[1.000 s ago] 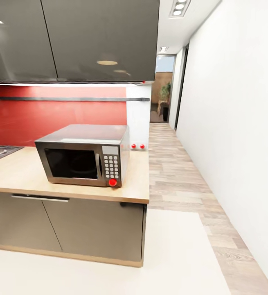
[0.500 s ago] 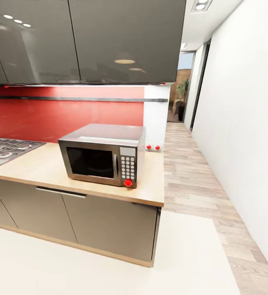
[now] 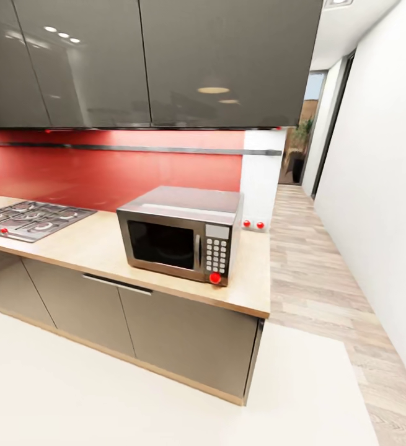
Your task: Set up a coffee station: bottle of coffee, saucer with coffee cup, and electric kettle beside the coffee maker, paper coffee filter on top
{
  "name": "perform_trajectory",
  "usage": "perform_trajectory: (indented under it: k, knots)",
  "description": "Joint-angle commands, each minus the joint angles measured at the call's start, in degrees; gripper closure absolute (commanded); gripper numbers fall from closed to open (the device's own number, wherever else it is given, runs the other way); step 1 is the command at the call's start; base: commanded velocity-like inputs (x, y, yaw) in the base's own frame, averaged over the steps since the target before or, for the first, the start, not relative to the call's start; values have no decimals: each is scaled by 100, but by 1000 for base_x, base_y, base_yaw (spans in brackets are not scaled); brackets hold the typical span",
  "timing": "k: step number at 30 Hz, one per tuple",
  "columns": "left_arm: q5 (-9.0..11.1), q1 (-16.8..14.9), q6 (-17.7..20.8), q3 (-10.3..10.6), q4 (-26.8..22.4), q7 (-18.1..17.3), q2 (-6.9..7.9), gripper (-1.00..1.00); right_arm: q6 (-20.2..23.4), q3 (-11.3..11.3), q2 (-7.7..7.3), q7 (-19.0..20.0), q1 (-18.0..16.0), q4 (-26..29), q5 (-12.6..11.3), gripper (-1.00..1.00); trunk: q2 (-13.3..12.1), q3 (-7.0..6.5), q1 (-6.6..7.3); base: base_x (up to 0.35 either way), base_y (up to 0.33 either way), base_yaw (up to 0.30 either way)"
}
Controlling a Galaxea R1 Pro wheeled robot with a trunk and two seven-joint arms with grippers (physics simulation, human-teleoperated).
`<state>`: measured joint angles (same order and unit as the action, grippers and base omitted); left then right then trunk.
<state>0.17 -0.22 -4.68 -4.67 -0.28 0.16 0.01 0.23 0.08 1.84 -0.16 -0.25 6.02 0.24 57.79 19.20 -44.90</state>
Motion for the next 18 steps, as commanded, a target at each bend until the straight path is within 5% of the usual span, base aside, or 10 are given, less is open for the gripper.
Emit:
perform_trajectory:
  k: [1,18]
  knots:
    - [1,-3,-15,-43,2,2,3,-100,3,1,0,-2,-1,4,2,-100,-38,-7,22,0,0,223]
    - [1,4,-15,-43,2,2,6,-100,-4,1,0,-2,-1,4,2,-100,-719,-212,396,0,0,223]
